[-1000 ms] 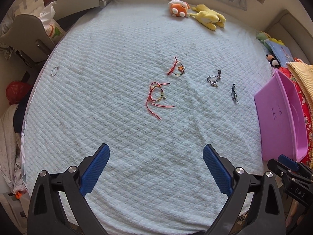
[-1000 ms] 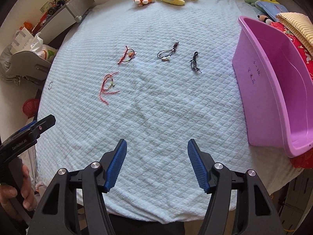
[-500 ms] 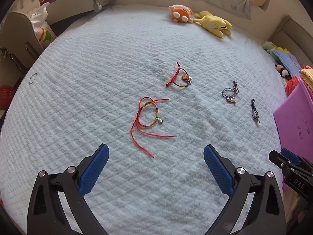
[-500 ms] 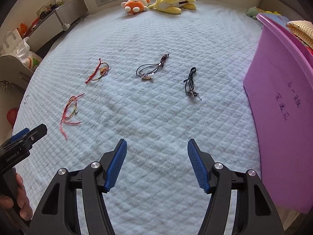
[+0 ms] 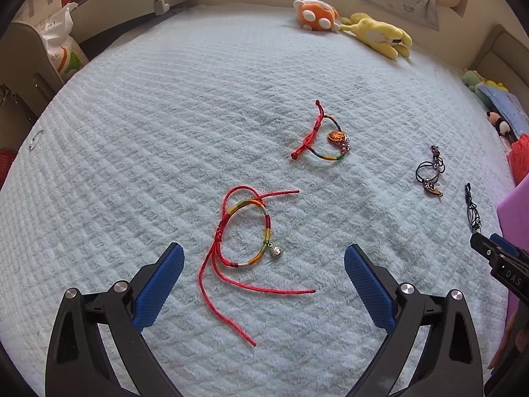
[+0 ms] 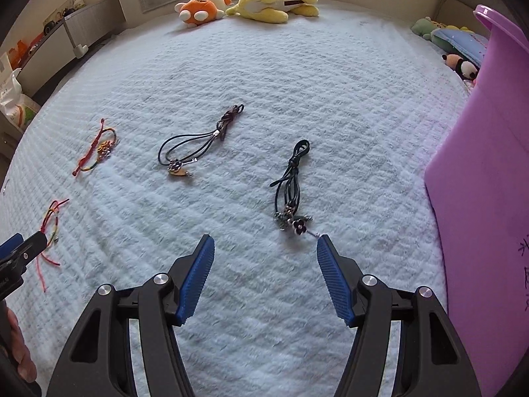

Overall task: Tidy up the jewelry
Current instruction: 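Move right tool to the black cord necklace while left tool approaches the red string bracelet, then close right tool on the black cord necklace while left tool grasps the red string bracelet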

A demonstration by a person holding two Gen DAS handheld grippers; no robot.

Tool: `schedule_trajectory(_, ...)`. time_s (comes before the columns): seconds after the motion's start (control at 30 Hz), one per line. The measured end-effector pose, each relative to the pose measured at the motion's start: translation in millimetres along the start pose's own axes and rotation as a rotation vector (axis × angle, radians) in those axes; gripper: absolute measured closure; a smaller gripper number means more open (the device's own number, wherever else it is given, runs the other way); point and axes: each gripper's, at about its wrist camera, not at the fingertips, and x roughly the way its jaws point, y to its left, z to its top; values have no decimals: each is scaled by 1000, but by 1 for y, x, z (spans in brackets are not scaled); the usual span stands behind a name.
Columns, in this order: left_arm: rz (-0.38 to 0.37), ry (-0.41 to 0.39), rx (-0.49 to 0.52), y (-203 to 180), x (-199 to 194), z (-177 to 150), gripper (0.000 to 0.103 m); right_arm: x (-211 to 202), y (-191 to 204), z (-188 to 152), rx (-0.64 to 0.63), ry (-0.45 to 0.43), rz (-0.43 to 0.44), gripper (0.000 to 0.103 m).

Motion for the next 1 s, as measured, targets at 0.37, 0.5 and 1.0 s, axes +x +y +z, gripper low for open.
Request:
schedule_trajectory(0.37, 14, -4, 0, -4, 21, 1, 7, 25, -6, 8, -35, -18, -15, 41)
schedule_trajectory(0.5, 22, -10, 13, -6, 27, 4, 7, 29, -6, 12, -47, -27, -15, 41)
schedule_trajectory(1.0, 32, -2, 12, -7, 49, 4, 8, 40, -3, 21, -45, -27, 0, 42)
